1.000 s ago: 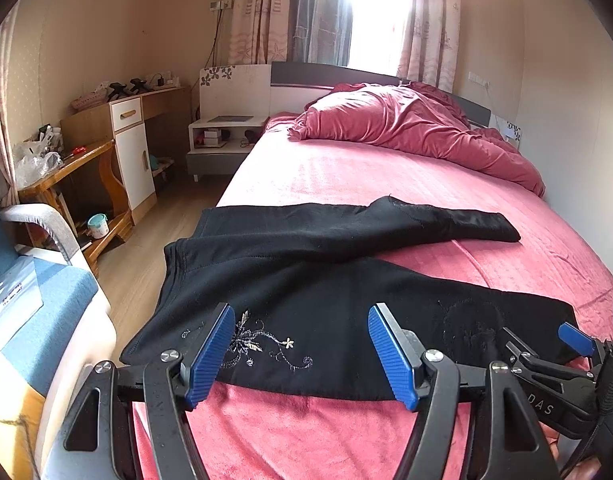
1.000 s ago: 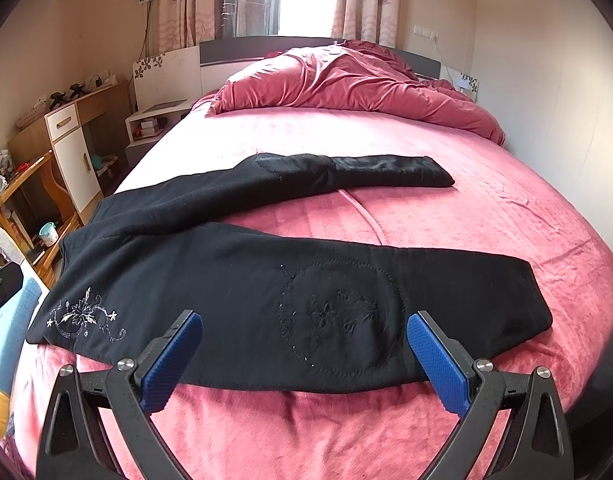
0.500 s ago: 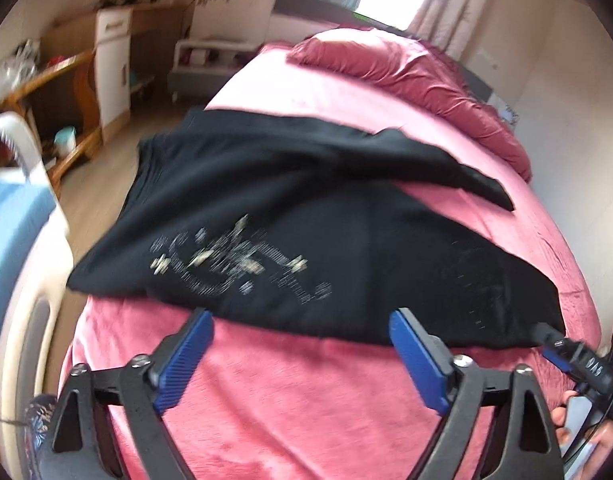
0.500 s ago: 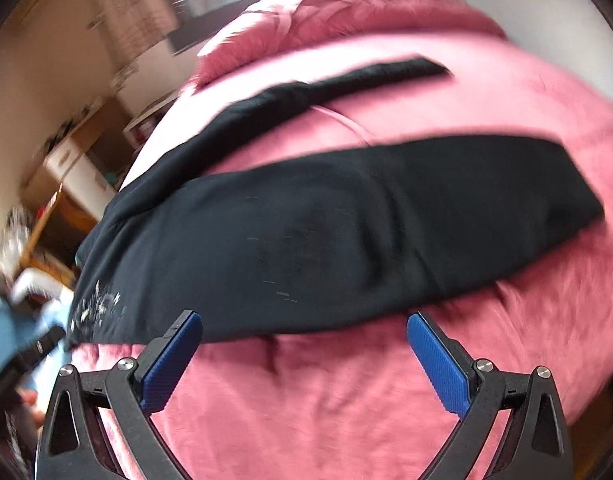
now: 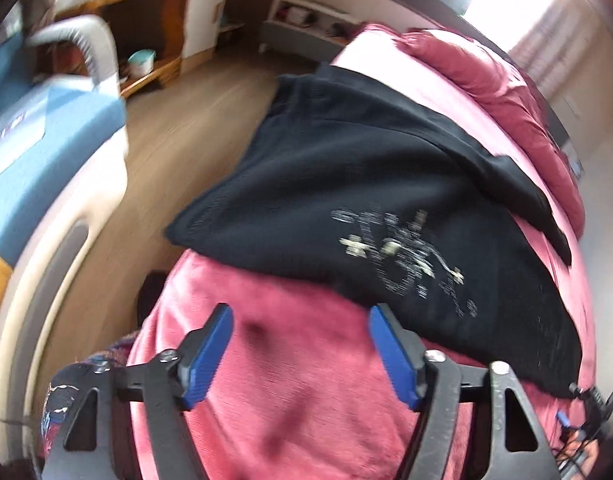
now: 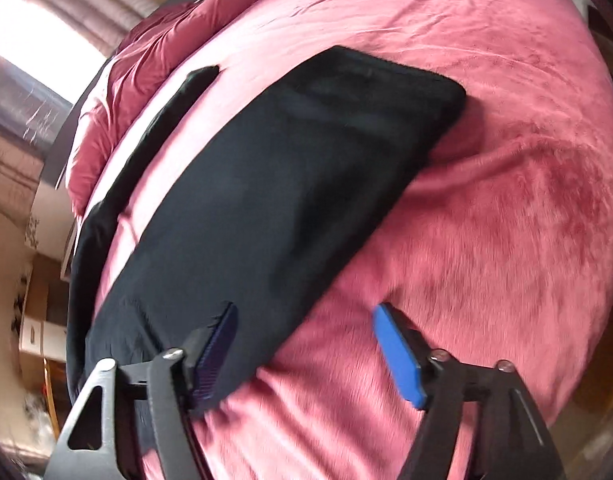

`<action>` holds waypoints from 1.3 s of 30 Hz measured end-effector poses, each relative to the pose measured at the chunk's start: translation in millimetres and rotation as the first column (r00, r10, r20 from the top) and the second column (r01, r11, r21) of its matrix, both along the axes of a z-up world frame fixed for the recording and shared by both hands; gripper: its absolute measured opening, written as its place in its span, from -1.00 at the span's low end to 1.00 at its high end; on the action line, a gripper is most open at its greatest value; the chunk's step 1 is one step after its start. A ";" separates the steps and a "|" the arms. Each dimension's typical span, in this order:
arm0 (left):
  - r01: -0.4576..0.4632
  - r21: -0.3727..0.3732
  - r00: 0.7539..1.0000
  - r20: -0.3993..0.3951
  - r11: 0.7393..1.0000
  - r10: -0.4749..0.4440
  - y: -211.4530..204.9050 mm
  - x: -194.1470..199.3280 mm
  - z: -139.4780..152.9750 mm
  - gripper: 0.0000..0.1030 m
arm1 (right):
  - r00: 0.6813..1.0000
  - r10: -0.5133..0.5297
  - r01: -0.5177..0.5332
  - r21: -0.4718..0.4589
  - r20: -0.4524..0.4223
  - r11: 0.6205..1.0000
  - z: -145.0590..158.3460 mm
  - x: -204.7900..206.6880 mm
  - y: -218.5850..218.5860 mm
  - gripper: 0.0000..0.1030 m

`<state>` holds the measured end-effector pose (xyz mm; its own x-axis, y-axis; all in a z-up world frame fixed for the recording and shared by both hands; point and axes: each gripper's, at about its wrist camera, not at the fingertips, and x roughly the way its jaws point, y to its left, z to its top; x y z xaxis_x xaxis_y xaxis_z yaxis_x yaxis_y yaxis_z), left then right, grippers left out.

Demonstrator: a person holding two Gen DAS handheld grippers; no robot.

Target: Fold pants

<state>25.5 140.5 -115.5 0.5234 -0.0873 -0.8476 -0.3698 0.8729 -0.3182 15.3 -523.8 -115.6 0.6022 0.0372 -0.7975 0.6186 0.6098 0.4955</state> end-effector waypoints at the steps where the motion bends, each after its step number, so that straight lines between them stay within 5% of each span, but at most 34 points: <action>1: -0.017 -0.027 1.000 -0.006 0.999 0.017 6.1 1.9 -2.3 0.18 | 1.000 -0.003 0.003 -0.001 0.001 1.000 0.1 3.6 -4.2 0.35; 9: -0.092 -0.190 0.996 -0.020 0.977 0.089 24.7 26.6 -15.2 -0.06 | 0.999 -0.021 0.020 -0.036 -0.034 0.999 -3.1 18.4 -16.1 -0.11; 19: -0.180 -0.361 0.976 0.051 0.915 0.212 32.9 2.5 -0.9 -0.02 | 0.999 -0.044 0.044 0.012 -0.027 0.999 -6.9 14.3 -30.6 -0.14; 23: -0.203 -0.338 0.976 0.005 0.919 0.217 34.5 29.5 -5.4 -0.02 | 0.999 -0.034 0.033 -0.008 -0.038 0.999 -4.0 17.6 -30.0 -0.19; 25: -0.202 -0.350 0.978 -0.015 0.915 0.210 33.3 39.5 -7.6 -0.02 | 0.999 -0.031 0.030 -0.021 -0.045 0.999 -1.2 18.0 -31.1 -0.48; 26: -0.204 -0.348 0.978 -0.021 0.915 0.210 31.4 44.6 -7.2 -0.11 | 0.999 -0.030 0.029 -0.020 -0.044 0.999 0.2 17.5 -32.4 -0.58; 27: -0.204 -0.337 0.978 -0.025 0.919 0.208 29.6 45.8 -6.5 -0.50 | 0.999 -0.026 0.026 -0.016 -0.042 1.000 2.1 16.9 -33.8 -0.62; 28: -0.197 -0.319 0.980 -0.031 0.927 0.197 28.0 47.4 -4.5 -0.66 | 0.999 -0.019 0.018 -0.026 -0.040 1.000 5.8 16.8 -34.4 -0.69; 30: -0.181 -0.285 0.983 -0.017 0.941 0.183 26.5 45.0 3.9 -0.83 | 0.999 0.001 -0.004 -0.059 -0.039 0.998 13.3 16.8 -33.0 -0.75; 39: -0.072 -0.188 0.997 0.022 0.979 0.077 26.2 14.5 43.2 -0.88 | 0.994 0.062 -0.078 -0.191 -0.088 0.978 36.5 7.3 -27.6 -0.82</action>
